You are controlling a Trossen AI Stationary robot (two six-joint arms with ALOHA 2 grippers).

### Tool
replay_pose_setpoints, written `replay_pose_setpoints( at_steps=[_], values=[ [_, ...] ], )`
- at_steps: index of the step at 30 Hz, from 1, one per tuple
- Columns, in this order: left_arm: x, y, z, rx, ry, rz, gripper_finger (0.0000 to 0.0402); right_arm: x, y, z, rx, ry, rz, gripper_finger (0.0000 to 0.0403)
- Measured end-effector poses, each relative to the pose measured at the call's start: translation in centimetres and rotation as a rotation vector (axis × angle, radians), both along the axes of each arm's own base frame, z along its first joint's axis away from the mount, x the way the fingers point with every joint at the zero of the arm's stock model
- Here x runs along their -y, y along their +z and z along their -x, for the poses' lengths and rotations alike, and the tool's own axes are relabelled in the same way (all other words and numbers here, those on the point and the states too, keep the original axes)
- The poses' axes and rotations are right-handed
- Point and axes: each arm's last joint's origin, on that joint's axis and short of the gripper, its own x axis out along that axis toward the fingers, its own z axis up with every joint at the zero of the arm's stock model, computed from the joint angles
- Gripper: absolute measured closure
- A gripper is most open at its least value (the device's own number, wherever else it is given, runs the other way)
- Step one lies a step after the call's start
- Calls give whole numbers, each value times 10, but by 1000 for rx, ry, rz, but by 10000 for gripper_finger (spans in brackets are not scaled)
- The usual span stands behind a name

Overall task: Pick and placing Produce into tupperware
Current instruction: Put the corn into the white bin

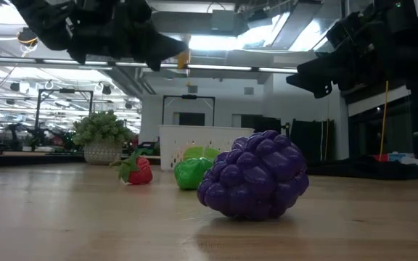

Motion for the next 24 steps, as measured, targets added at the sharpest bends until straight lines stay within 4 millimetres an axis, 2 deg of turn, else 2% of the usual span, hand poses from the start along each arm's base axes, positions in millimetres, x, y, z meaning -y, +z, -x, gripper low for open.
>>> replay_pose_setpoints(
  at_steps=[7, 19, 24],
  values=[
    [-1, 4, 0, 38, 15, -12, 390, 0, 0, 0, 0, 0, 1, 159],
    [-6, 7, 0, 69, 205, -68, 397, 0, 0, 0, 0, 1, 3, 159],
    [-11, 7, 2, 67, 249, -75, 385, 0, 0, 0, 1, 0, 3, 159]
  ],
)
